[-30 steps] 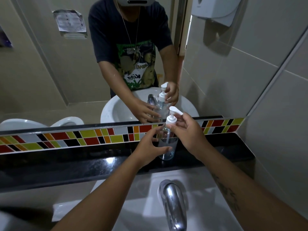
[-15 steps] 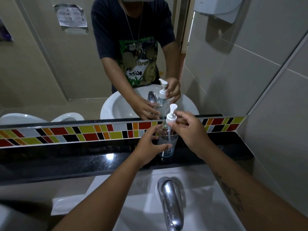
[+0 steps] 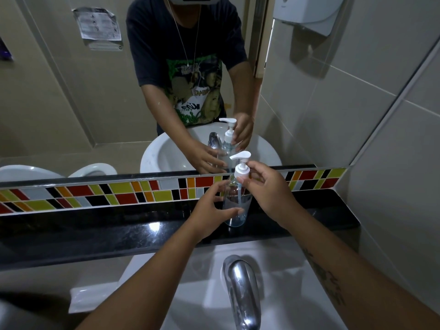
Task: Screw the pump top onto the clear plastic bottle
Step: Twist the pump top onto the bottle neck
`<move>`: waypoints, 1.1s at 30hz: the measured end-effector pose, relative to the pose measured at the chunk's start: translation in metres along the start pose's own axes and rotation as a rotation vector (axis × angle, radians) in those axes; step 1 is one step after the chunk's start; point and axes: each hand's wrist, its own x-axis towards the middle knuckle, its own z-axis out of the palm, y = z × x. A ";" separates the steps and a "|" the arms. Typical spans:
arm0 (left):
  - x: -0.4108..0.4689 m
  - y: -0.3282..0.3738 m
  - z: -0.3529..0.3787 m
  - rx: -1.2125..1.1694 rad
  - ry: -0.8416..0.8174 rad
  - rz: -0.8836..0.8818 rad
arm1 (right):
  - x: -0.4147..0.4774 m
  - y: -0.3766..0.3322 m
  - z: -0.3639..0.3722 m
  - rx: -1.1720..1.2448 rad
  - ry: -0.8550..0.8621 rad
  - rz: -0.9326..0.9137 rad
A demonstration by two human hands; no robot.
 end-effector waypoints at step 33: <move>0.002 -0.009 0.006 -0.006 0.030 0.016 | 0.001 -0.004 -0.009 -0.048 -0.079 0.007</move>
